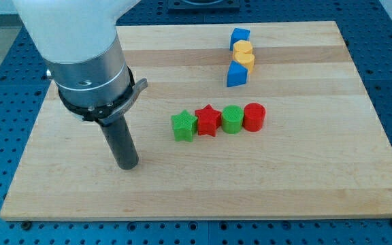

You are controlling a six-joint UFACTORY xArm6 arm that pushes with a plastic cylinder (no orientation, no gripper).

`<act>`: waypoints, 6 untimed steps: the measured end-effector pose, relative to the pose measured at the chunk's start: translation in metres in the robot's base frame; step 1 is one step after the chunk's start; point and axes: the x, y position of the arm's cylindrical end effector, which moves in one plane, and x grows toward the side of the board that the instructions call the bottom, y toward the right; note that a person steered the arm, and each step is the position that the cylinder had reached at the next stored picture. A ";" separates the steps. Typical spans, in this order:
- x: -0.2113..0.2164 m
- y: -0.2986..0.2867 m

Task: Place your arm diagonally top right to the red circle

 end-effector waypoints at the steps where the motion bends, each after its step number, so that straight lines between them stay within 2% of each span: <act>1: 0.000 -0.001; 3: 0.004 0.001; 4: 0.008 0.034; 6: -0.010 0.217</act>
